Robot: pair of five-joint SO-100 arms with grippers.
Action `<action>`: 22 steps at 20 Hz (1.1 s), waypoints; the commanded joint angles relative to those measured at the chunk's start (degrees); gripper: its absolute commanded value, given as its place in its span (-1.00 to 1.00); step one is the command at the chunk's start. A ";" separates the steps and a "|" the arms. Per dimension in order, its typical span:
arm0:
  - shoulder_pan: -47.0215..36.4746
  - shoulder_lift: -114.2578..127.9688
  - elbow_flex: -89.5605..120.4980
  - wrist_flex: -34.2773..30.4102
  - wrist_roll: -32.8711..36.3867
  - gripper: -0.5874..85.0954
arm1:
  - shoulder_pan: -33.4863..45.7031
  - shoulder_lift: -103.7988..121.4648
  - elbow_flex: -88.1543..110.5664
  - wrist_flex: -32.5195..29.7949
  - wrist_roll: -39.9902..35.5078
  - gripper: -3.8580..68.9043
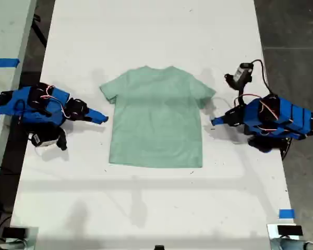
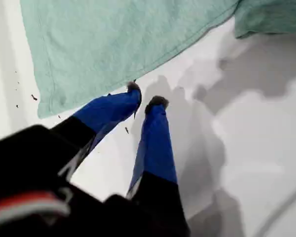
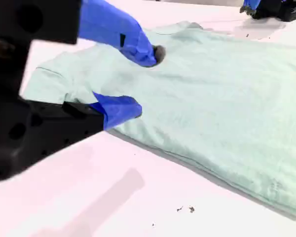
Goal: Fold tshirt
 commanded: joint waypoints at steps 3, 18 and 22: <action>-10.11 6.06 0.35 -0.09 1.85 -0.98 | 4.83 0.53 -0.79 0.79 37.88 -0.86; -10.20 -7.47 -14.24 -4.83 -0.35 -0.98 | -0.97 -13.62 -18.54 3.87 39.90 -0.89; -15.38 -25.14 -36.39 3.34 6.24 -0.98 | 4.39 -37.79 -40.17 5.36 27.95 -0.89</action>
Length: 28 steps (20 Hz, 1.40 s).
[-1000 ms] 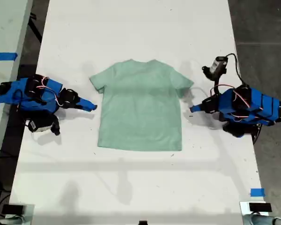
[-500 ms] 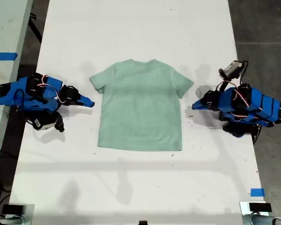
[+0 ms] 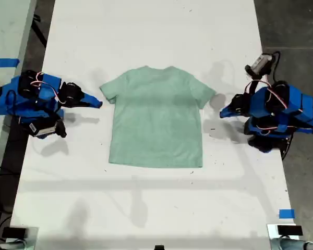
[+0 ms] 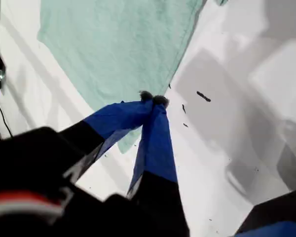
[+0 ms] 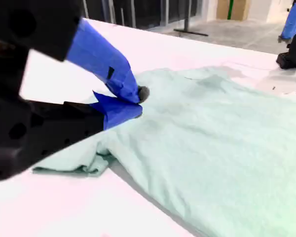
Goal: Fold tshirt
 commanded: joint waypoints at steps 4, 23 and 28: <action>-13.36 -28.30 -37.35 13.80 16.35 -0.98 | 11.16 -24.26 -29.00 6.68 -18.28 -0.89; -31.90 -66.01 -71.37 30.50 39.99 -0.98 | 30.15 -55.28 -61.44 16.17 -52.29 -0.74; -30.85 -65.92 -68.82 29.27 39.73 -0.98 | 33.31 -55.02 -52.73 10.81 -54.93 -0.12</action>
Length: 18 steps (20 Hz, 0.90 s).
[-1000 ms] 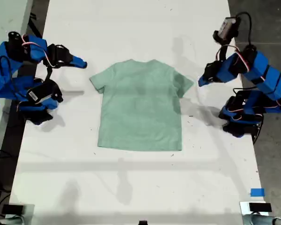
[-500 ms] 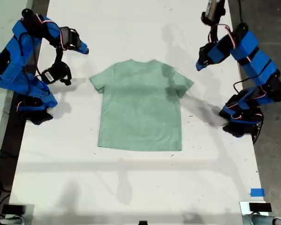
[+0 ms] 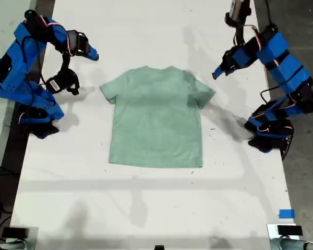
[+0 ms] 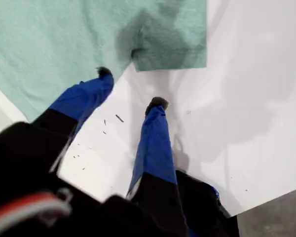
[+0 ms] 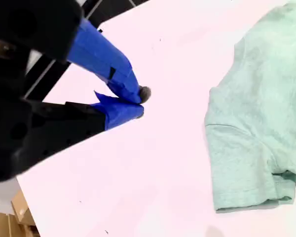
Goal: Fold tshirt
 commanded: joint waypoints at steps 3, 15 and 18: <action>1.41 0.44 1.49 -2.20 -0.35 -0.98 | 2.90 0.79 11.07 -11.60 -3.52 -0.05; 1.93 1.32 7.47 -6.24 -1.05 -0.98 | 6.68 -25.75 21.01 -38.58 -10.90 0.00; 2.37 1.32 7.65 -6.33 -1.49 -0.98 | 7.47 -31.46 13.89 -35.95 -13.27 0.00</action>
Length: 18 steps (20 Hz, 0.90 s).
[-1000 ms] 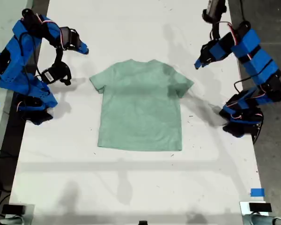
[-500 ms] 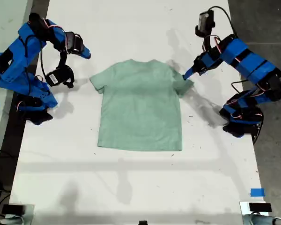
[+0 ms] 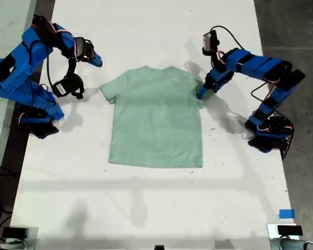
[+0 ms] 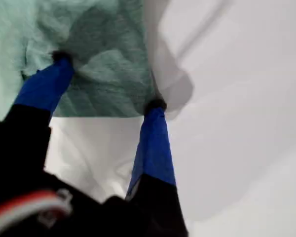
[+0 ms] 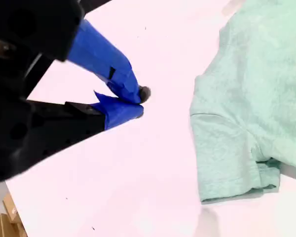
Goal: Fold tshirt
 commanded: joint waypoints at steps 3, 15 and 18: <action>1.05 1.49 -0.26 -1.05 -1.14 -0.98 | 1.23 -6.33 -12.13 4.83 -3.34 -0.20; 1.76 1.93 1.41 -1.49 -1.85 -0.98 | -8.88 -2.64 -33.57 25.22 3.43 -0.90; 1.85 2.11 1.76 -1.76 -2.20 -0.98 | -16.26 -5.45 -47.55 30.06 9.84 -0.90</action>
